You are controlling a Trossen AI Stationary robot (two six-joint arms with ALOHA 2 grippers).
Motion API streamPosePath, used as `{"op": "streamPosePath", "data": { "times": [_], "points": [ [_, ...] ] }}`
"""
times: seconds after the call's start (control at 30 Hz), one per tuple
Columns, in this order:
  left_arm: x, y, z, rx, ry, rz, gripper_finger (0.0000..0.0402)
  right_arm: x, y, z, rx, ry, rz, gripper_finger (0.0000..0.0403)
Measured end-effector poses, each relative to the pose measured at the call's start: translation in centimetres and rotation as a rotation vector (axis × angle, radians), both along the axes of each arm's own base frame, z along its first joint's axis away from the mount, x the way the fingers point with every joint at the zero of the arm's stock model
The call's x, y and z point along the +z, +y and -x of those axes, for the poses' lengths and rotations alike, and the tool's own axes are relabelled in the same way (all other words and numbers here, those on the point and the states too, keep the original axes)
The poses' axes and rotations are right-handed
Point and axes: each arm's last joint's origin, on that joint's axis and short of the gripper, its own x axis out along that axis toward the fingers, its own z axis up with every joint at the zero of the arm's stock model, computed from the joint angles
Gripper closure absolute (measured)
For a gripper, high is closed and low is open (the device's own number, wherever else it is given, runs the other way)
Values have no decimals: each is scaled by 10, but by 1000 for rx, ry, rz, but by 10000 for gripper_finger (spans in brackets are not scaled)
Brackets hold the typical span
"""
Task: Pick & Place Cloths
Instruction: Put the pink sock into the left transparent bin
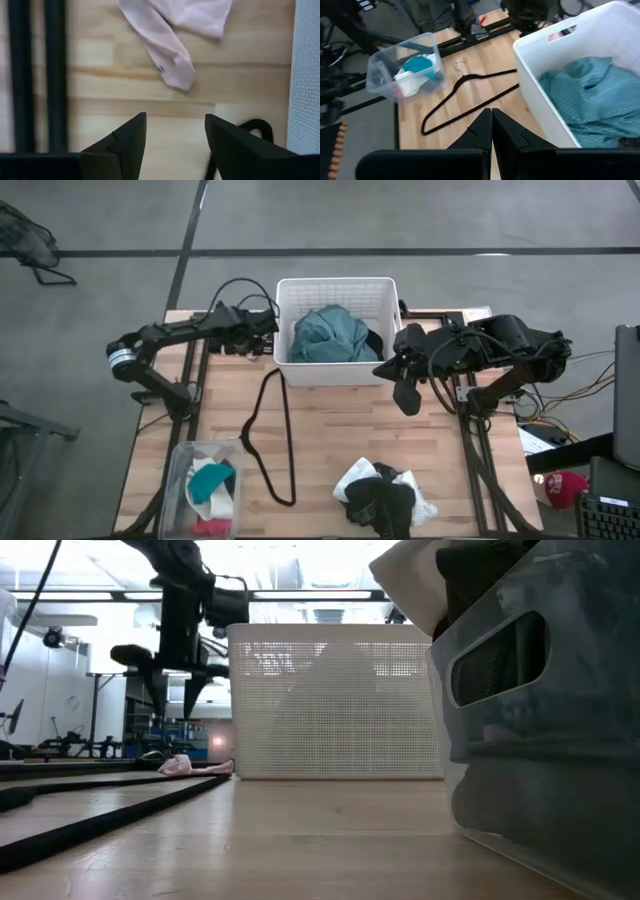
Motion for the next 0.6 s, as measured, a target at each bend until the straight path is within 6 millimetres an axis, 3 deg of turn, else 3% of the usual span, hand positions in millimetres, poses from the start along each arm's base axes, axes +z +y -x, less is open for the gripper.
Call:
{"op": "streamPosePath", "data": {
  "times": [0.33, 0.6],
  "points": [
    [-34, 11, -6, 280, -243, 9, 197, 0, 1, 0, 4, 1, -22, 394],
    [-45, 14, -3, 419, -291, -145, 197, 0, 1, 0, 5, 2, -23, 394]
  ]
}}
